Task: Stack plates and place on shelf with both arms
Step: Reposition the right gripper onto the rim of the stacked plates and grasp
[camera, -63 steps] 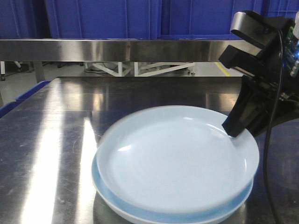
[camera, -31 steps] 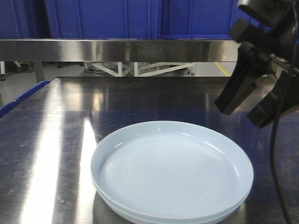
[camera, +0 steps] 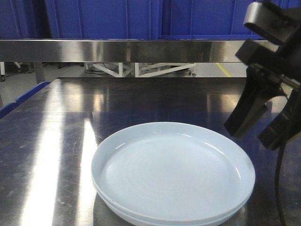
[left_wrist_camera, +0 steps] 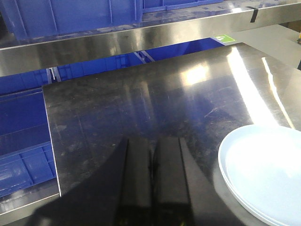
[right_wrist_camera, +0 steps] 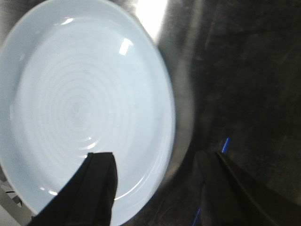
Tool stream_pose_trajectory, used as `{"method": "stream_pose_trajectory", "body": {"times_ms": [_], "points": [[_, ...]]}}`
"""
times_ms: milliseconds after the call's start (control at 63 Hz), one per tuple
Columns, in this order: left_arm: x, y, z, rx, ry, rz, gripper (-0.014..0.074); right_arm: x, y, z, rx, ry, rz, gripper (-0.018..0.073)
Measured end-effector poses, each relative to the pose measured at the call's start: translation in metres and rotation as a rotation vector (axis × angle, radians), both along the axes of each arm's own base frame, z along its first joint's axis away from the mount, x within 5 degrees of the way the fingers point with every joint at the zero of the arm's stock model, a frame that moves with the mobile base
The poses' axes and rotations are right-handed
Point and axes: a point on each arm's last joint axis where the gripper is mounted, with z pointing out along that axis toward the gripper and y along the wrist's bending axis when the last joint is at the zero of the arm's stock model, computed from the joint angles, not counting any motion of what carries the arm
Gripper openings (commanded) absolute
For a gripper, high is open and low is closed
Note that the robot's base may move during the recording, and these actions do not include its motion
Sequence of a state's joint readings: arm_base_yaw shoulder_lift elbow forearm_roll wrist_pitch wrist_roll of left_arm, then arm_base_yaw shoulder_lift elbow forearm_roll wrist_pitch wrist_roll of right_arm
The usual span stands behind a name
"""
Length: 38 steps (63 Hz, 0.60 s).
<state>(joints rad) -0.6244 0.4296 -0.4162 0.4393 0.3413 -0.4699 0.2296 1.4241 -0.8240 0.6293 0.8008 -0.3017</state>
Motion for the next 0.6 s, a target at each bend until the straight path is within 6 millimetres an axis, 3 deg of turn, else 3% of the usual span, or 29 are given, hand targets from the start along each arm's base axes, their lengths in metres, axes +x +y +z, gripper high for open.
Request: {"method": "stream_pose_trajectory", "body": {"times_ms": [365,508,603], "points": [[0.000,0.000,0.000,0.003,-0.002,0.000,0.0084,0.007,0.022,-0.026,-0.027,0.029,0.038,0.0454],[0.000,0.000,0.000,0.005,-0.004,0.000,0.0084,0.009,0.023,-0.027,-0.030,0.023,0.033,0.0343],[0.000,0.000,0.000,0.006,-0.004,0.001,0.0084,0.010,0.023,-0.028,-0.032,0.020,0.029,0.0193]]}}
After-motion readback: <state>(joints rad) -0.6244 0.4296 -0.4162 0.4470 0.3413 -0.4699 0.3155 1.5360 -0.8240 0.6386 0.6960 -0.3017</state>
